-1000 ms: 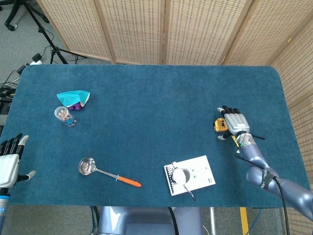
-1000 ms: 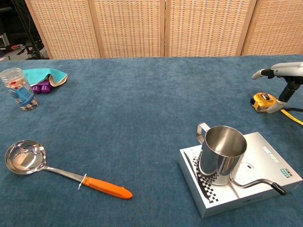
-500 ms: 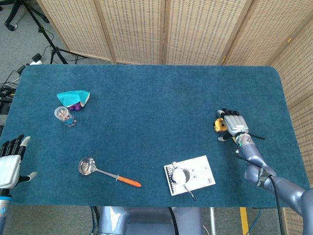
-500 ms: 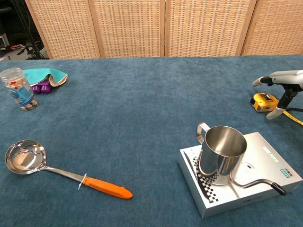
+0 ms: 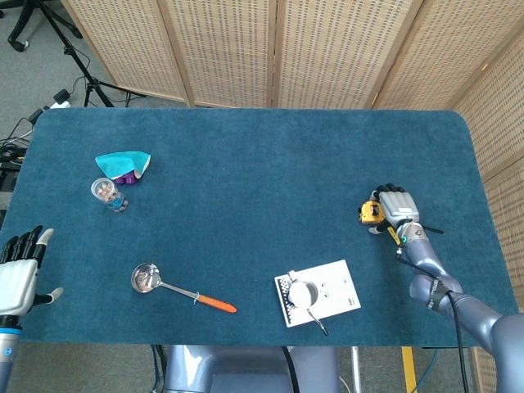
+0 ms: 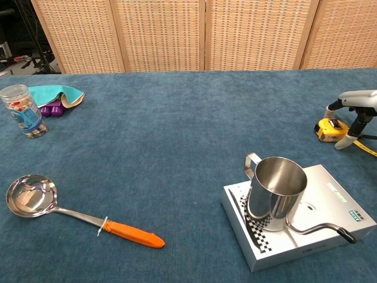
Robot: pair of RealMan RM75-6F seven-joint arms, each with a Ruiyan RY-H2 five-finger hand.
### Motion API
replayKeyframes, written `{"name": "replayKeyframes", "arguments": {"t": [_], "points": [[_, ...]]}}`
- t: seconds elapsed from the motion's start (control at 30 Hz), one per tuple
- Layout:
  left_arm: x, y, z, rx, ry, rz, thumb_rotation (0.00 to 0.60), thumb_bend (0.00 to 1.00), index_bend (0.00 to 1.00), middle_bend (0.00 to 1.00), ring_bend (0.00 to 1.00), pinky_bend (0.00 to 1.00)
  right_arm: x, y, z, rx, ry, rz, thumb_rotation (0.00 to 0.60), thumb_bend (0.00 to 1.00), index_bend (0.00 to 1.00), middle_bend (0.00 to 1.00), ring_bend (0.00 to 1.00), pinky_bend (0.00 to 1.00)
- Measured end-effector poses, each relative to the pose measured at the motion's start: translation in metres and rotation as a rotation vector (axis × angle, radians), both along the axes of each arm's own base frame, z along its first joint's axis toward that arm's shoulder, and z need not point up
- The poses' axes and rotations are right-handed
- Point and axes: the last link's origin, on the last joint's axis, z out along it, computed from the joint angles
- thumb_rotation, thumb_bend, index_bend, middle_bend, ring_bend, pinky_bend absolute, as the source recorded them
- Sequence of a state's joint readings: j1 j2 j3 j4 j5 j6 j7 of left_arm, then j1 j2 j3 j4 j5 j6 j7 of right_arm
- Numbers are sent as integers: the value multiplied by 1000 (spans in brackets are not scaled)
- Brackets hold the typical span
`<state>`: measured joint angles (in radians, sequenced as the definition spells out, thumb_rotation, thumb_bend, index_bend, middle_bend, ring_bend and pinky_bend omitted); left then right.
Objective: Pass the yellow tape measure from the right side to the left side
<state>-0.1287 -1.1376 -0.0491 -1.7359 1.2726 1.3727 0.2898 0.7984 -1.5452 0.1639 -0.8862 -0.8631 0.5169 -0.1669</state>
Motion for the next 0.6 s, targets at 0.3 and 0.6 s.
{"name": "replayKeyframes", "arguments": {"t": [0.3, 0.6], "points": [[1, -1, 1, 3, -2, -3, 600, 62, 0, 0, 0, 0, 1, 0, 0, -26, 12, 28, 600, 183, 528, 395, 333, 355], [1, -1, 1, 3, -4, -3, 600, 63, 0, 0, 0, 0, 3, 1, 1, -60, 15, 56, 600, 220, 641, 507, 451, 436]]}}
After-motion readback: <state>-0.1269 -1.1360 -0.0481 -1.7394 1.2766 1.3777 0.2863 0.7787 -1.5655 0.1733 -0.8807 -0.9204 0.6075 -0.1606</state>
